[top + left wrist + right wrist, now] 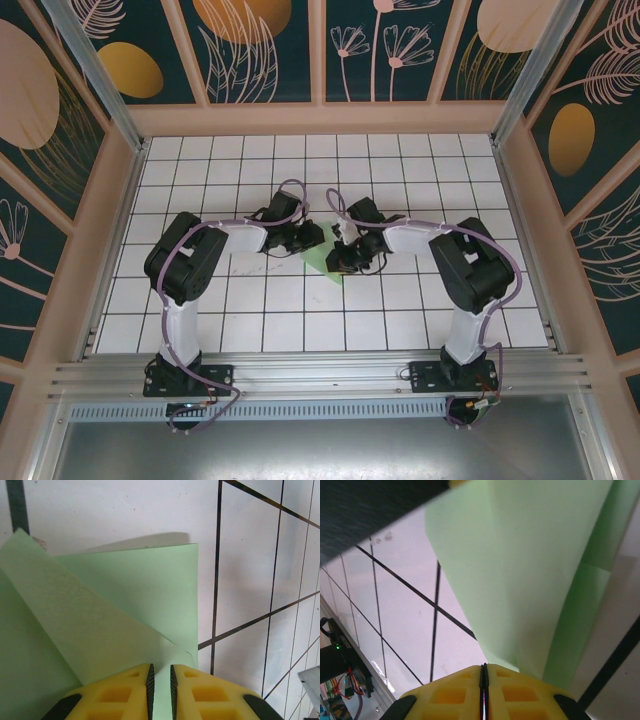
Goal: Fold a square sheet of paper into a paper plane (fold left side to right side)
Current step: Fourth fold the wing at the center of the table.
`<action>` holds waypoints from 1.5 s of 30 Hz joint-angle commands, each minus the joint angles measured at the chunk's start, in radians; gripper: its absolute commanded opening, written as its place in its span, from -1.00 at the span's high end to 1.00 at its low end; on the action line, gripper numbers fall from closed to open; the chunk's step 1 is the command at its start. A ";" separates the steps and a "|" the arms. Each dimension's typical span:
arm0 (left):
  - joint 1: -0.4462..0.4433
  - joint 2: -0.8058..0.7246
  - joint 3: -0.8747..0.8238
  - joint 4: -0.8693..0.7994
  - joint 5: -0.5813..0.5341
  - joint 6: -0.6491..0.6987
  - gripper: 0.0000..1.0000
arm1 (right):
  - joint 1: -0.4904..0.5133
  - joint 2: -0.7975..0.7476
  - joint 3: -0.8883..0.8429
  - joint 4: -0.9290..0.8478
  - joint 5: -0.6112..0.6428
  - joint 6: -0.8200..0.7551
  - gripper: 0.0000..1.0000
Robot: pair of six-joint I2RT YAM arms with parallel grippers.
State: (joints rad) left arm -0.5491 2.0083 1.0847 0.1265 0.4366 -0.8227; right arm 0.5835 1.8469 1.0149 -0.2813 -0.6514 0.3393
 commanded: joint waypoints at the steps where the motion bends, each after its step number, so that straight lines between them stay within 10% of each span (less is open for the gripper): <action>1: -0.003 0.055 -0.042 -0.127 -0.079 0.018 0.62 | 0.001 0.017 -0.020 -0.035 0.019 -0.021 0.75; 45: -0.003 0.069 -0.031 -0.136 -0.088 0.025 0.62 | 0.001 -0.063 -0.138 -0.192 0.085 -0.071 0.75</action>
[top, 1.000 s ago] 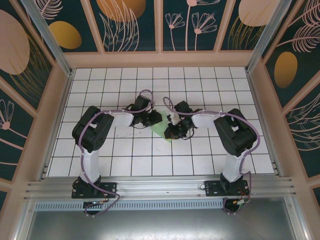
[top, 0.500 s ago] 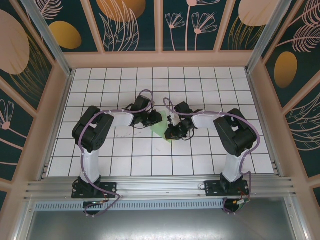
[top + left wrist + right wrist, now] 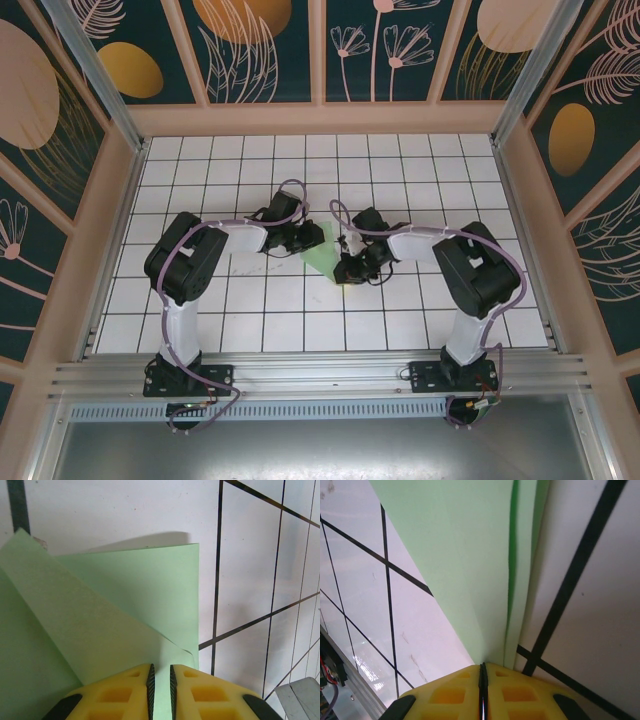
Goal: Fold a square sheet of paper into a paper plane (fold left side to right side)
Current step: Fourth fold the wing at the center of the table.
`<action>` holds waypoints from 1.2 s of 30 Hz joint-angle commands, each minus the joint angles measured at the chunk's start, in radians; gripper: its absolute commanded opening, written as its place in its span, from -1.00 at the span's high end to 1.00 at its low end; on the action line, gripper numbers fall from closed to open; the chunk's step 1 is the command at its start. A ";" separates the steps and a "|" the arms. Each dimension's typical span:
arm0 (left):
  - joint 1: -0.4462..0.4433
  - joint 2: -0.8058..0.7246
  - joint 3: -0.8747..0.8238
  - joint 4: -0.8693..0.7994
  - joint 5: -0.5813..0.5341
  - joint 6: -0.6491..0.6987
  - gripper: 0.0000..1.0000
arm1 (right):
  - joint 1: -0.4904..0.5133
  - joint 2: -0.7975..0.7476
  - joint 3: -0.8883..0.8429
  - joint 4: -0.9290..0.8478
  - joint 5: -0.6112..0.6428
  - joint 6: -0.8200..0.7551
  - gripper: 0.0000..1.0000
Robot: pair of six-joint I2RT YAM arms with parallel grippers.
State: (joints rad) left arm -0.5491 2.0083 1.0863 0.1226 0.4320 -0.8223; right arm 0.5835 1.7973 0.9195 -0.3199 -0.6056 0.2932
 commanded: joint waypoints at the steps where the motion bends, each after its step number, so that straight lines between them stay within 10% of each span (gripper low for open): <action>1: -0.003 0.069 -0.034 -0.132 -0.085 0.025 0.62 | 0.002 -0.016 -0.044 -0.156 0.043 -0.025 0.75; 15: -0.002 0.060 -0.039 -0.123 -0.081 0.017 0.62 | -0.076 -0.151 0.031 0.032 -0.163 0.063 0.88; 36: -0.003 -0.008 -0.025 -0.123 -0.091 0.028 0.58 | -0.048 0.142 0.089 -0.021 0.082 0.074 0.96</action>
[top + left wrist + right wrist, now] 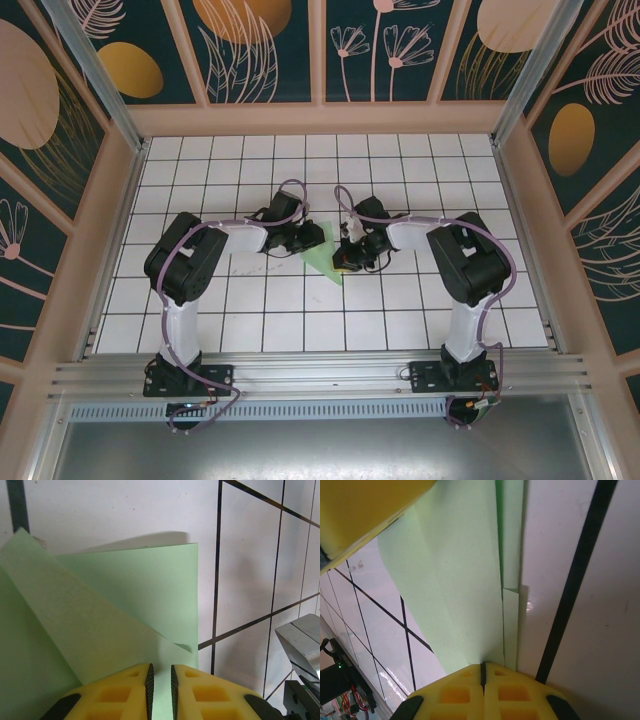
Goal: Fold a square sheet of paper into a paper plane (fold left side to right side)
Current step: Fourth fold the wing at the center of the table.
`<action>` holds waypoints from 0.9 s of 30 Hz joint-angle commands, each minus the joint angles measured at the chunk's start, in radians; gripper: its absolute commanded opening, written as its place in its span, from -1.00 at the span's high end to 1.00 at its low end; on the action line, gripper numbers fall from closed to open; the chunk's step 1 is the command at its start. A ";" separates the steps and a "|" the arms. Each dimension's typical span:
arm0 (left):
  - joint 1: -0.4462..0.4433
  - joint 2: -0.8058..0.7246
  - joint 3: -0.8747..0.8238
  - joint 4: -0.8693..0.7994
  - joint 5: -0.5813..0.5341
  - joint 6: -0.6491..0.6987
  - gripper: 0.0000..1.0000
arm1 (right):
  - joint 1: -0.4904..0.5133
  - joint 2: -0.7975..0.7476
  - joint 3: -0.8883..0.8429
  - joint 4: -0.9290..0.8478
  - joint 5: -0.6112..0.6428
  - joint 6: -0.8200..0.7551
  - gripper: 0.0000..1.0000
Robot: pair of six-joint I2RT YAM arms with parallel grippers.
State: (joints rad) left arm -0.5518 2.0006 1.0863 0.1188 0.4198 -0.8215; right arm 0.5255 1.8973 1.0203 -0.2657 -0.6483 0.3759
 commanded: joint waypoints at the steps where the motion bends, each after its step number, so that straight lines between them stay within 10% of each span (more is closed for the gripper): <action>1: 0.000 -0.023 -0.023 -0.116 -0.088 0.033 0.52 | 0.009 0.044 -0.015 -0.083 0.134 -0.012 0.96; 27: -0.103 -0.077 -0.138 0.078 0.041 -0.005 0.74 | 0.014 0.061 -0.014 -0.143 0.195 -0.037 1.00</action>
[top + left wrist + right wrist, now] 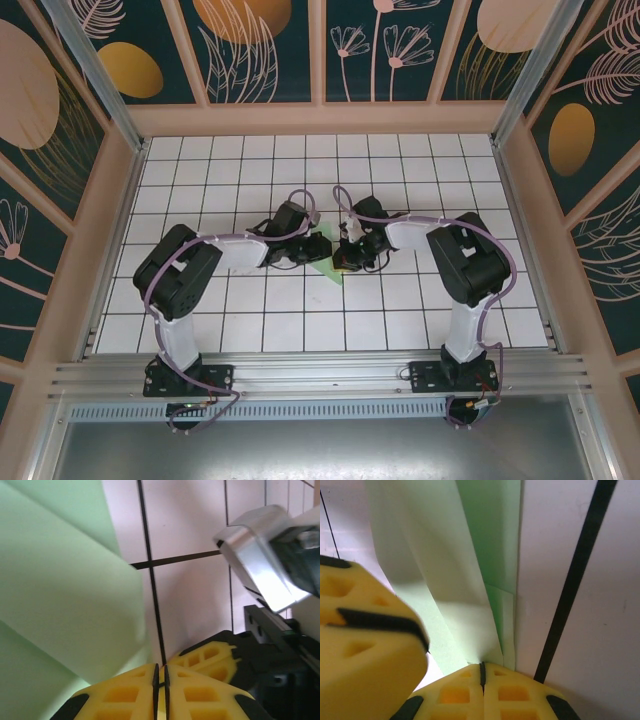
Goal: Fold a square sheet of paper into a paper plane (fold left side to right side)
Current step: Fourth fold the wing at the center of the table.
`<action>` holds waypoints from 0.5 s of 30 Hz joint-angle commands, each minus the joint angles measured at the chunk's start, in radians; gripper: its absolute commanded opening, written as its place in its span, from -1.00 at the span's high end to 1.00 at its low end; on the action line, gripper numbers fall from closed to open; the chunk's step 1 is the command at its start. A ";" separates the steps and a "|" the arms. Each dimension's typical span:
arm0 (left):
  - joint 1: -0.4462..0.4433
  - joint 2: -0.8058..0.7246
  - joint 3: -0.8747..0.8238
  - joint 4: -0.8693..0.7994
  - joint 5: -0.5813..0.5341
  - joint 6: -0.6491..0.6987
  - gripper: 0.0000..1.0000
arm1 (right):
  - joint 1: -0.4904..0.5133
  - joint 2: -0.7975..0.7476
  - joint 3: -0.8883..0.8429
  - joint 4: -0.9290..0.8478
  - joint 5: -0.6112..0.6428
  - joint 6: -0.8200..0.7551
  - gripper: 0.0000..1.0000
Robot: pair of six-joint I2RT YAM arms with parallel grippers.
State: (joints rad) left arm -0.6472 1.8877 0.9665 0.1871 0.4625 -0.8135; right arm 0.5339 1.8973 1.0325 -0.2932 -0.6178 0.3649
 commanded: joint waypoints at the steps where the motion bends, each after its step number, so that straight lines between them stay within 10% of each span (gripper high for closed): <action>1: -0.007 0.041 -0.021 0.008 -0.008 -0.018 0.76 | 0.008 0.061 -0.026 -0.119 0.167 -0.026 1.00; 15: 0.006 0.077 -0.014 -0.028 -0.124 -0.009 0.84 | 0.008 0.071 -0.020 -0.155 0.202 -0.038 1.00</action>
State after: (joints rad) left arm -0.6472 1.9236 0.9428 0.2020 0.4053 -0.8280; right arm 0.5400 1.8973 1.0435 -0.3138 -0.5964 0.3466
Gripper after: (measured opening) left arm 0.084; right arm 0.060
